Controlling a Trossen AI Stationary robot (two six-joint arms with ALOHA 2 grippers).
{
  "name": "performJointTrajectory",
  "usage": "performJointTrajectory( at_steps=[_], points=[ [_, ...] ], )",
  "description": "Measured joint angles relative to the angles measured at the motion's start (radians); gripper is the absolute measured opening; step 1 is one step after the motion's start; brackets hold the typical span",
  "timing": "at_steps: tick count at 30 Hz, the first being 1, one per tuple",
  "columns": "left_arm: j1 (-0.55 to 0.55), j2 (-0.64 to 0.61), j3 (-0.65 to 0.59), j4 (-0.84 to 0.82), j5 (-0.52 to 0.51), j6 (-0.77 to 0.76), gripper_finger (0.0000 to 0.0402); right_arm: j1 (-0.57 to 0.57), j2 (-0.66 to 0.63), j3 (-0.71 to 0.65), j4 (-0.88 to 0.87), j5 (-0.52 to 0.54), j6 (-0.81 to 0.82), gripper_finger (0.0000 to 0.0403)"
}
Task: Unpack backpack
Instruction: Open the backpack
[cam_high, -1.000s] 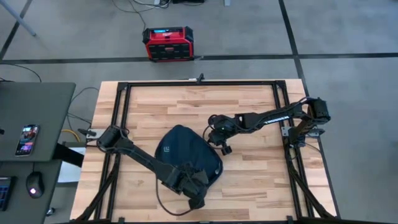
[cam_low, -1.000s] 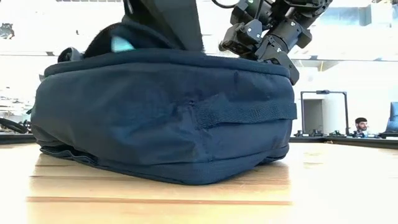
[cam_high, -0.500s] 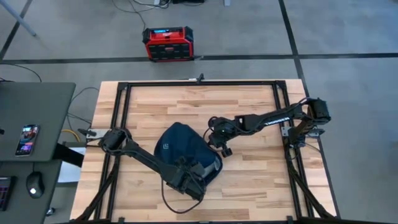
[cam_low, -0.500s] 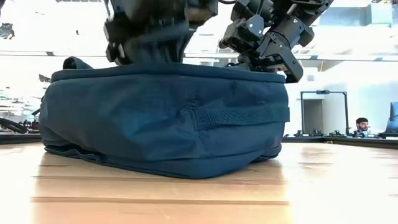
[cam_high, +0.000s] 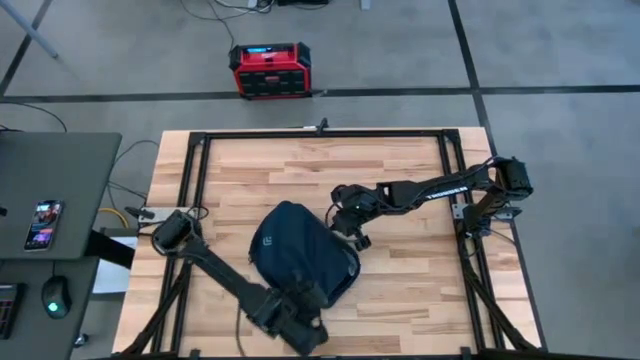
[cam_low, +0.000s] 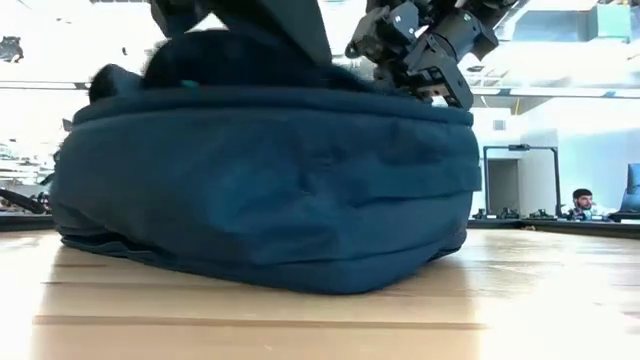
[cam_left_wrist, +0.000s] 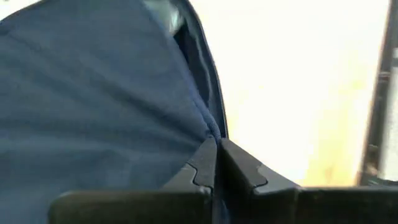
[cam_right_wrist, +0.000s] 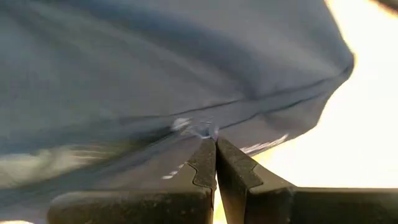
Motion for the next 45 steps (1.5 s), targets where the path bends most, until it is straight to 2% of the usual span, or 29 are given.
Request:
performJointTrajectory(
  at_steps=[2,10,14,21,26,30,33,36,40,45],
  points=[
    [-0.019,-0.001,0.009,0.003,-0.018,-0.017,0.0000,-0.012,0.009,0.003,0.041,-0.001,-0.016,0.0000],
    [-0.061,-0.001,-0.003,-0.006,-0.038,-0.081,0.0000,-0.062,0.066,0.007,0.180,0.135,-0.007,0.0000],
    [-0.076,-0.001,-0.003,-0.008,-0.033,-0.101,0.0000,-0.083,0.131,0.006,0.189,0.209,-0.003,0.0000],
    [-0.105,-0.001,-0.003,-0.020,-0.027,-0.154,0.0000,-0.121,0.215,0.045,0.217,0.250,0.005,0.0000],
    [-0.113,-0.001,0.001,-0.029,-0.046,-0.195,0.0000,-0.147,0.197,0.112,0.125,0.246,0.005,0.0000],
    [-0.097,-0.011,0.042,-0.057,-0.124,-0.191,0.0000,-0.144,0.149,0.179,-0.015,0.237,0.027,0.0000],
    [-0.073,-0.044,0.087,-0.147,-0.205,-0.197,0.0000,-0.136,0.120,0.213,-0.129,0.206,0.050,0.0004],
    [-0.041,-0.094,0.118,-0.265,-0.271,-0.230,0.0000,-0.135,0.070,0.227,-0.187,0.161,0.076,0.0030],
    [0.010,-0.179,0.122,-0.428,-0.282,-0.307,0.0000,-0.134,-0.016,0.230,-0.238,0.137,0.133,0.0091],
    [0.088,-0.284,0.122,-0.644,-0.352,-0.336,0.0000,-0.121,-0.125,0.230,-0.326,0.103,0.278,0.0164]
  ],
)
